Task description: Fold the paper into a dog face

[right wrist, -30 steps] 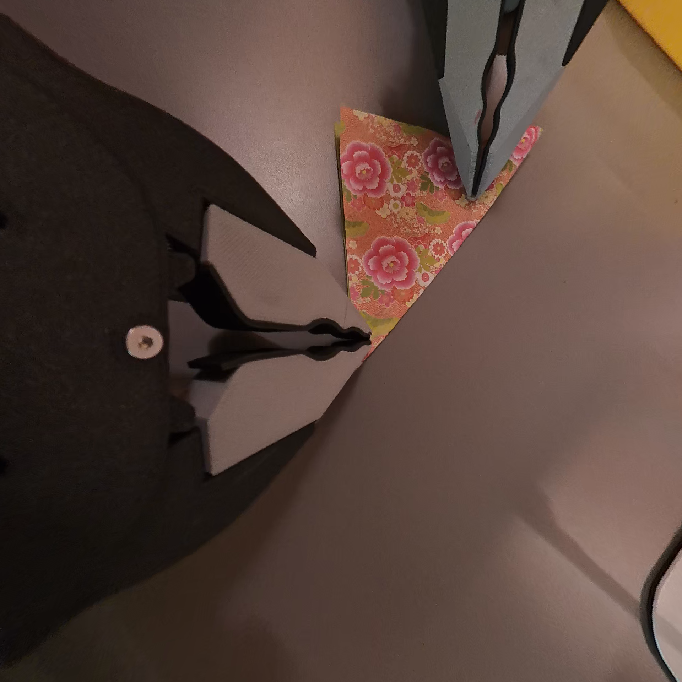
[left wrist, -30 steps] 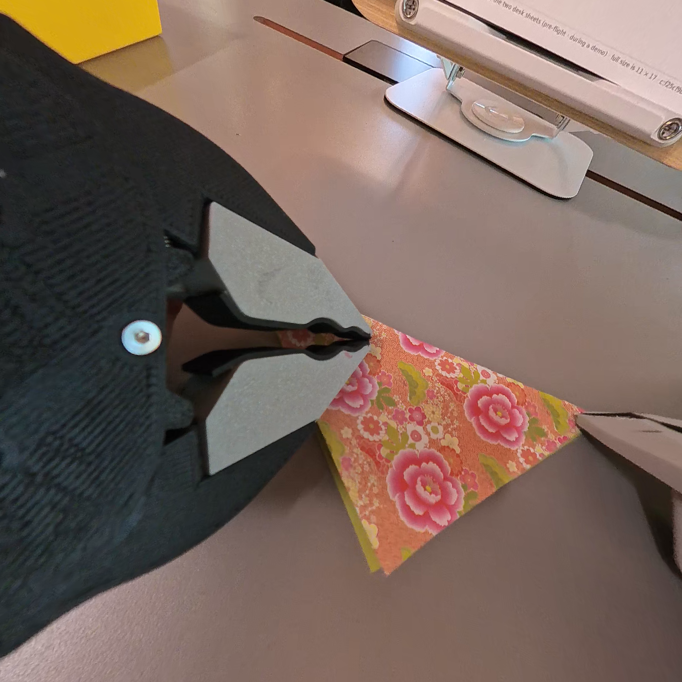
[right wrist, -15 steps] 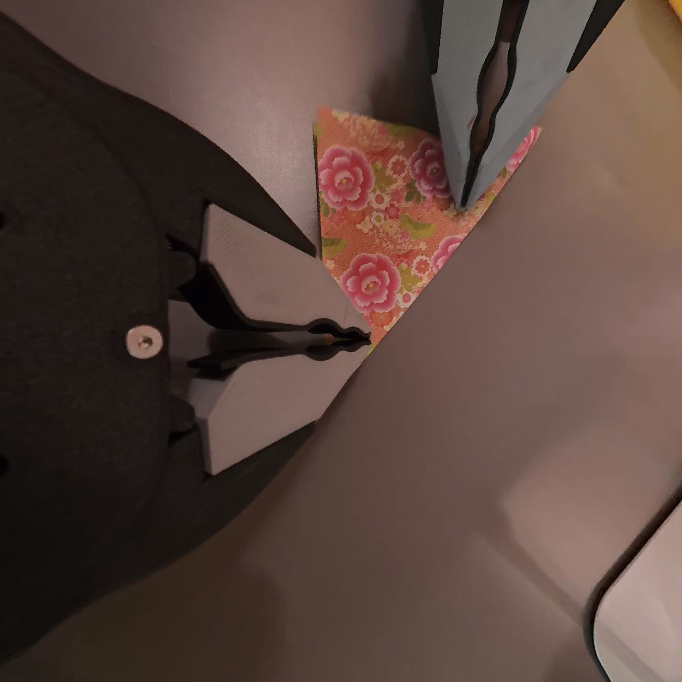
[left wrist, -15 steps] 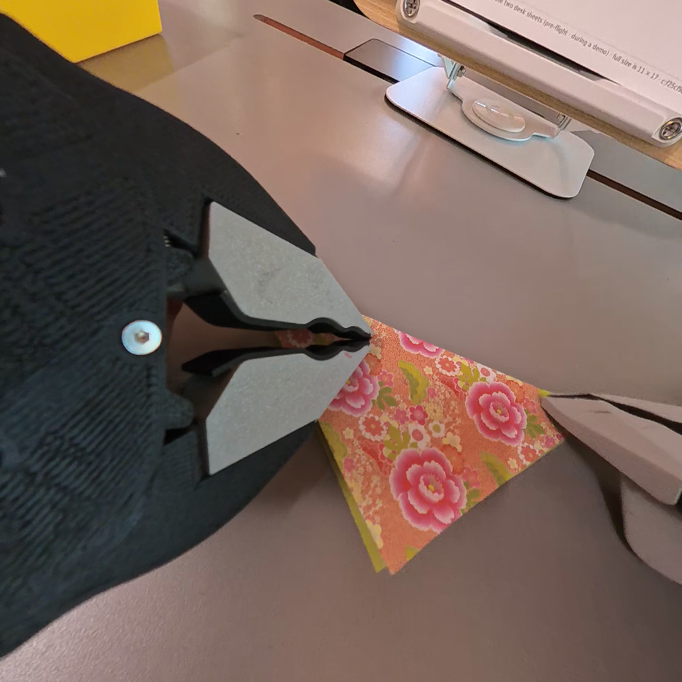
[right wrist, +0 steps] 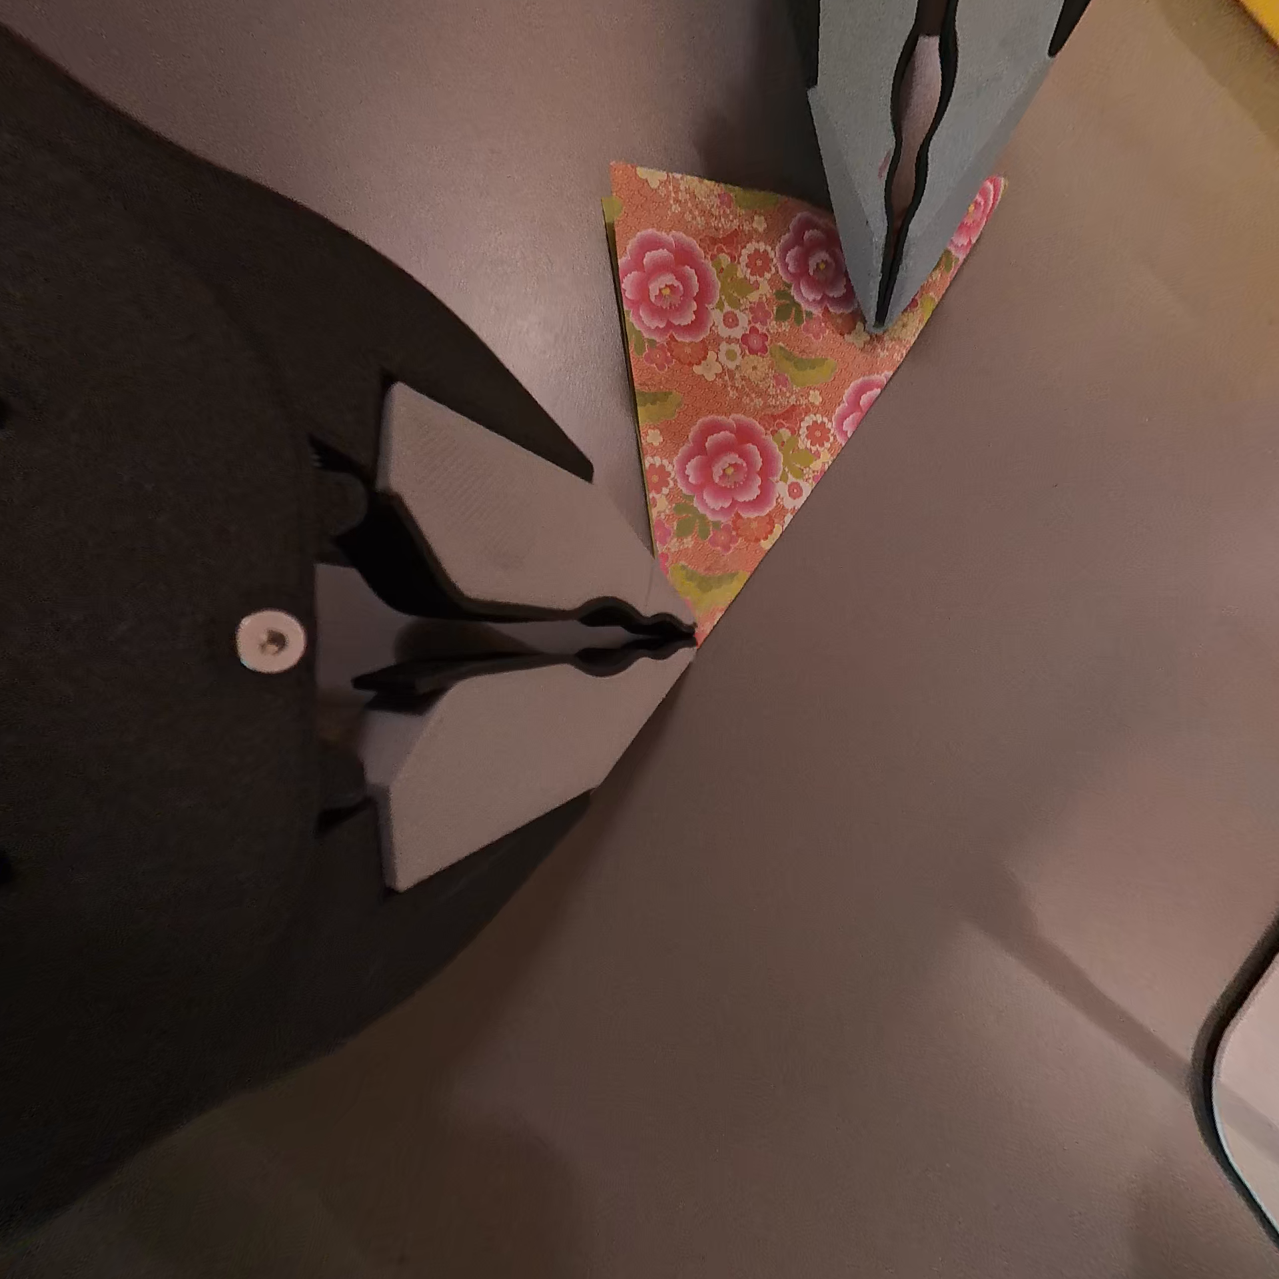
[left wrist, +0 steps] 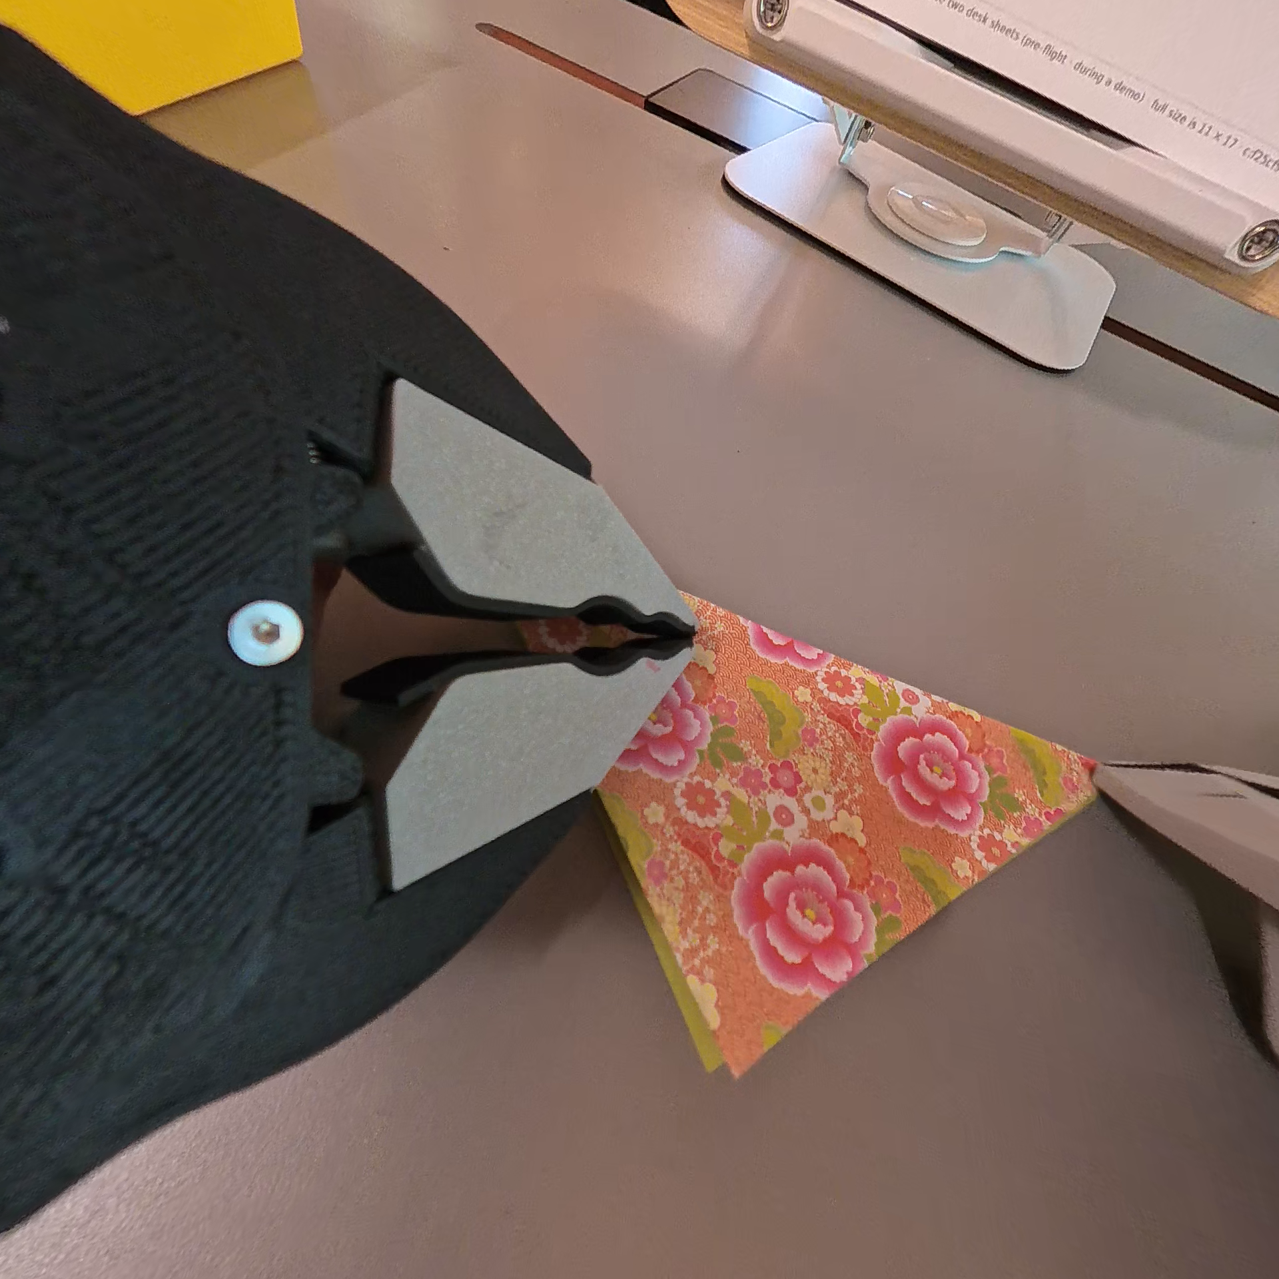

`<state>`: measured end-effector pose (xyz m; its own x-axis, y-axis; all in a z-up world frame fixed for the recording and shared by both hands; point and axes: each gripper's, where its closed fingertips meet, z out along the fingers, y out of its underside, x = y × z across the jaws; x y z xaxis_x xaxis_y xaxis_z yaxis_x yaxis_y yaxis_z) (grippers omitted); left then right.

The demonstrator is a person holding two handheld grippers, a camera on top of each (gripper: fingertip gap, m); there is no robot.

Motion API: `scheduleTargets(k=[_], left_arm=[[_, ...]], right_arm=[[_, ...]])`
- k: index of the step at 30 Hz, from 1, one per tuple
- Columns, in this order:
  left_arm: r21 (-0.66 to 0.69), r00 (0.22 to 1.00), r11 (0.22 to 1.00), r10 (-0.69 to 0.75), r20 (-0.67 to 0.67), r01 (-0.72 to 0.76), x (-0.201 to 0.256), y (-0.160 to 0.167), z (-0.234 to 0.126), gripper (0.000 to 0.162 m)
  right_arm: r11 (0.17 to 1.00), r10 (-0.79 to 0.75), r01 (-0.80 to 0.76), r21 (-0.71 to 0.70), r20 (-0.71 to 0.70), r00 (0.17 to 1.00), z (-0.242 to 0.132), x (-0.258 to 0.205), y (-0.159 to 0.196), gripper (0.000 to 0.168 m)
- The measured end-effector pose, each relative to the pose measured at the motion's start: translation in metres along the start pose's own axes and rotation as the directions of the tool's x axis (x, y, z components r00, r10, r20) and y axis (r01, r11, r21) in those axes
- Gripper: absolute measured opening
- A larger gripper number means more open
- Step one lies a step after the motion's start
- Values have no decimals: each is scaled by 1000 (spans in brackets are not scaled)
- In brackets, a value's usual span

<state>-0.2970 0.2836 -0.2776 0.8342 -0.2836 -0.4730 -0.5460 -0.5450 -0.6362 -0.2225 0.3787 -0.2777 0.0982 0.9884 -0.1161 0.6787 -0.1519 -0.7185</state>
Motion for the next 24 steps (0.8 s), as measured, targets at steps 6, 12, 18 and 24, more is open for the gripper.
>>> scheduleTargets(k=[6,12,18,24], left_arm=[[0,1000,1000,0,-2,0,0,0,0,0],[0,1000,1000,1,0,-1,0,0,0,0],[0,1000,1000,0,-1,0,0,0,0,0],[-2,1000,1000,1,4,-1,0,0,0,0]], right_arm=[[995,-9,15,96,-67,998,-12,4,-19,0],[965,-115,113,239,-3,993,-14,-37,-52,0],[972,-229,231,50,-39,973,28,-53,-27,0],[974,-224,224,15,-25,974,33,-52,-23,0]])
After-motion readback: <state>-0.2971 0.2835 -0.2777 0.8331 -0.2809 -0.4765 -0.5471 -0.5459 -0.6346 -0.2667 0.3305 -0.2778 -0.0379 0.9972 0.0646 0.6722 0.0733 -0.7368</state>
